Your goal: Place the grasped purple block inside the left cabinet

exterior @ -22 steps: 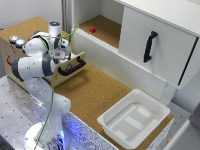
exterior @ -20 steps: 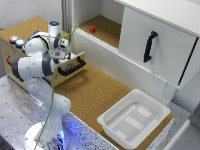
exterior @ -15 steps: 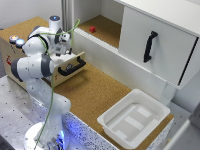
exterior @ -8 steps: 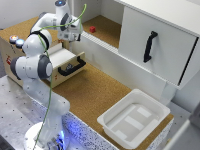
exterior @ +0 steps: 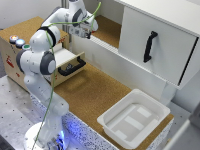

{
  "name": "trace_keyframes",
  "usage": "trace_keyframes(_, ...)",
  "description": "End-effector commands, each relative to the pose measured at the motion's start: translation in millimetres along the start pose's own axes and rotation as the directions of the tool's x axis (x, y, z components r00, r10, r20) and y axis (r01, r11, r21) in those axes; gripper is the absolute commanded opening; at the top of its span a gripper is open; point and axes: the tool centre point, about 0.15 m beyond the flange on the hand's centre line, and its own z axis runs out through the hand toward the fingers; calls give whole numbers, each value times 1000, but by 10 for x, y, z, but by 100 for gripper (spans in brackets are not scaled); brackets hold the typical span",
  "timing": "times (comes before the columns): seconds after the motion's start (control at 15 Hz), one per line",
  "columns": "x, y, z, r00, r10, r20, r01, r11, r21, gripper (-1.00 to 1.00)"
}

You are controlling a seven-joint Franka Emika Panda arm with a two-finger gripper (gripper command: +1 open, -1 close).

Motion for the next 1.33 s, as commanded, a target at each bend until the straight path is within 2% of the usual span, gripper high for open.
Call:
trace_keyframes(0.0,718,-1,714,1000,15,4,-15,996,-93,-100)
trace_keyframes(0.2,933,32,810,999,20,-27,-23,995,-102,-100)
trace_keyframes(0.6,1080,51,1007,994,52,-91,-65,986,-152,-100)
trace_keyframes(0.67,1100,44,1031,994,62,-85,-74,986,-152,-100)
trace_keyframes(0.73,1100,7,1016,994,58,-92,-73,984,-165,100)
trace_keyframes(0.87,1030,-68,816,986,55,-156,-86,976,-201,100)
trace_keyframes(1.13,675,-98,342,972,62,-226,-107,975,-192,100)
trace_keyframes(1.27,450,-42,142,967,91,-236,-132,977,-168,100)
